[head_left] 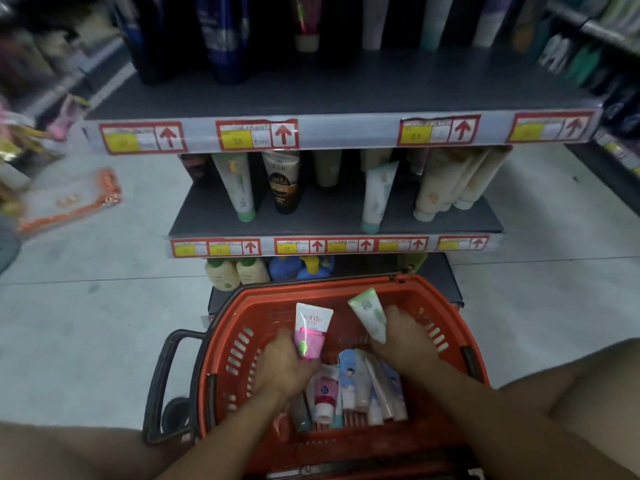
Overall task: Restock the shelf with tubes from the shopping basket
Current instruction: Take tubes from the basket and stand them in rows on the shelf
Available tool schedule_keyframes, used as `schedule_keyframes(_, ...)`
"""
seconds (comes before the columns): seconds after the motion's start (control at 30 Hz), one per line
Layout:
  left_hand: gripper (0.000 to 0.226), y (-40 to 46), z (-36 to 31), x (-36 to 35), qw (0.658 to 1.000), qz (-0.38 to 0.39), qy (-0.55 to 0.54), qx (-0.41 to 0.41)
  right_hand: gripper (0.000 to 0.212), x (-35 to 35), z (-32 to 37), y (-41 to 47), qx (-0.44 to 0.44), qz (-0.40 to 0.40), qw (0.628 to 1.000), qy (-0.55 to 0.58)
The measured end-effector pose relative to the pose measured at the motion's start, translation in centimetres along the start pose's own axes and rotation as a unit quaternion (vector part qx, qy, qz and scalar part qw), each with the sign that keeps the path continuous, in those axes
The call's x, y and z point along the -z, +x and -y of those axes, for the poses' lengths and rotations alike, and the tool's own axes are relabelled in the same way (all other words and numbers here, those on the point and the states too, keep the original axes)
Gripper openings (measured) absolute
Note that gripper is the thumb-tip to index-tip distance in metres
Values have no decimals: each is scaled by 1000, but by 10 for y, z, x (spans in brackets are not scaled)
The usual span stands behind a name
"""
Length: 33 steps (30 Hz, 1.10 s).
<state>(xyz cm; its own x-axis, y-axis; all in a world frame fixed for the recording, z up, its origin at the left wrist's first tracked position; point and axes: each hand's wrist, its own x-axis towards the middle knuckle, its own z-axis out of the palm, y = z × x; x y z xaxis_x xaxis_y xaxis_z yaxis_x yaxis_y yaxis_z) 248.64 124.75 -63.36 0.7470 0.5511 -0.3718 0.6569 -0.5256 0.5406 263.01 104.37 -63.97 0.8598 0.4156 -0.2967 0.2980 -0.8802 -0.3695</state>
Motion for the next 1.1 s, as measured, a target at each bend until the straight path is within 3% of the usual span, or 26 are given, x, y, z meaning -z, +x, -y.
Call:
schedule_keyframes(0.37, 51, -28, -68, 71, 979, -140, -75, -129, 39, 111, 40, -29, 85, -150, 983, 57)
schedule_keyframes(0.8, 57, -63, -169, 175, 920, -265, -141, -253, 55, 227, 90, -55, 153, -329, 923, 131)
schedule_keyframes(1.1, 64, -34, -230, 239, 894, -314, -154, -280, 57, 298, 134, -20, 166, -360, 899, 188)
